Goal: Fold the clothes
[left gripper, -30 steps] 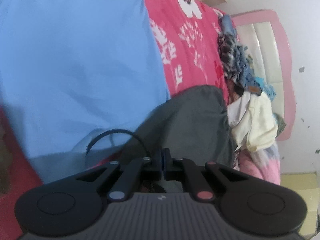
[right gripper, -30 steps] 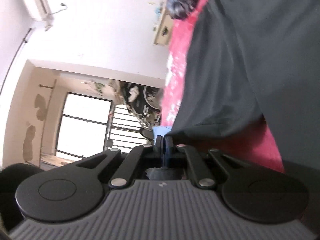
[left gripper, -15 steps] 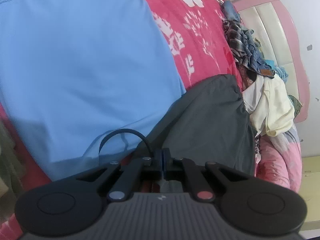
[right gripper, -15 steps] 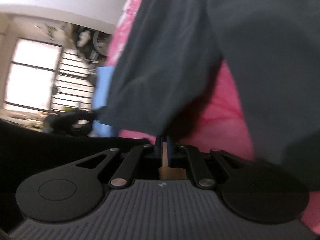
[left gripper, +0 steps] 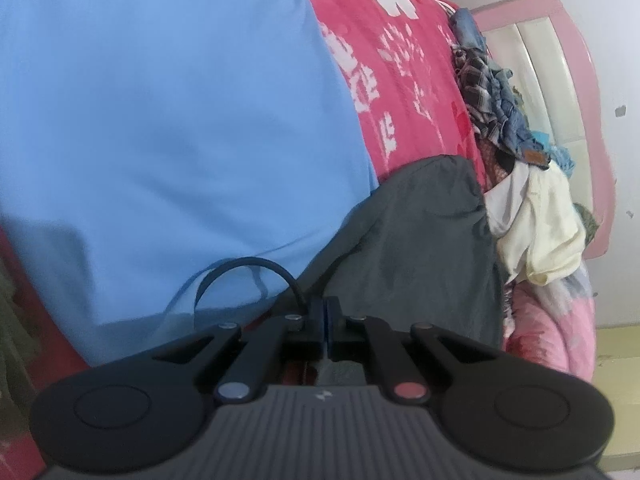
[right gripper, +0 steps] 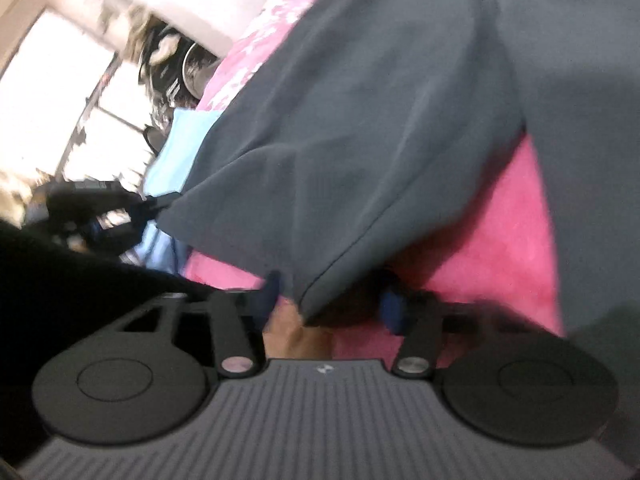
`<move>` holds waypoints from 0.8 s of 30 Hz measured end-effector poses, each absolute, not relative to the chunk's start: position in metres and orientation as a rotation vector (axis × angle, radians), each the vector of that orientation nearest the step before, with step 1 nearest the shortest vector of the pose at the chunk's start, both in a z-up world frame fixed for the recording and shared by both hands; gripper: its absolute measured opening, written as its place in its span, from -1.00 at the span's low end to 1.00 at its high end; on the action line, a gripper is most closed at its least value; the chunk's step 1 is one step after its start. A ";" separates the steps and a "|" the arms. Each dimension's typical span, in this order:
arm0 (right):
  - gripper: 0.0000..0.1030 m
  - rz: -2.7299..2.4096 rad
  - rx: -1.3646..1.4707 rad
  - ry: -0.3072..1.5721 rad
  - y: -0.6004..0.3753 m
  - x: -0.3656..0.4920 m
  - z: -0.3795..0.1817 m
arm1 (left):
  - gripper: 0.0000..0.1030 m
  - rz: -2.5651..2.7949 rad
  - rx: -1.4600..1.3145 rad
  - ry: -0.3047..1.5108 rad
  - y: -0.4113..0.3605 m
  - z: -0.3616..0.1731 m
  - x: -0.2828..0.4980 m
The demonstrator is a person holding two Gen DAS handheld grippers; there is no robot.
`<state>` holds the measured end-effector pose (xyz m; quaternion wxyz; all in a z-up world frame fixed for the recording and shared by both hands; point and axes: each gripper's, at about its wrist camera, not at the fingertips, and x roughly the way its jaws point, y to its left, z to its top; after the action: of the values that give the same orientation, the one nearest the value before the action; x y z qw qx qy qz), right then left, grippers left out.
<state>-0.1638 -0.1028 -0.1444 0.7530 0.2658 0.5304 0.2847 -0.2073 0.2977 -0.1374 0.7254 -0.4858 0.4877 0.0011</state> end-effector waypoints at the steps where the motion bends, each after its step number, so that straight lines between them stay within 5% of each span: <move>1: -0.92 0.654 0.600 1.191 -0.101 -0.165 -0.146 | -0.96 0.000 -1.127 1.074 0.302 -0.138 -0.209; 5: -0.97 0.830 0.661 1.180 -0.114 -0.175 -0.119 | -0.97 -0.008 -1.261 1.086 0.314 -0.138 -0.217; 16: -0.95 0.737 0.657 1.358 -0.141 -0.172 -0.137 | -0.91 -0.044 -0.429 1.185 0.234 -0.114 -0.192; 24: -0.65 0.702 0.368 1.546 -0.122 -0.178 -0.137 | -0.83 0.047 -0.118 1.106 0.216 -0.093 -0.179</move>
<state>-0.1778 -0.1215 -0.1373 0.6459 0.1618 0.6794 0.3084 -0.1793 0.2156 -0.0928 0.8491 -0.0561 0.5248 0.0225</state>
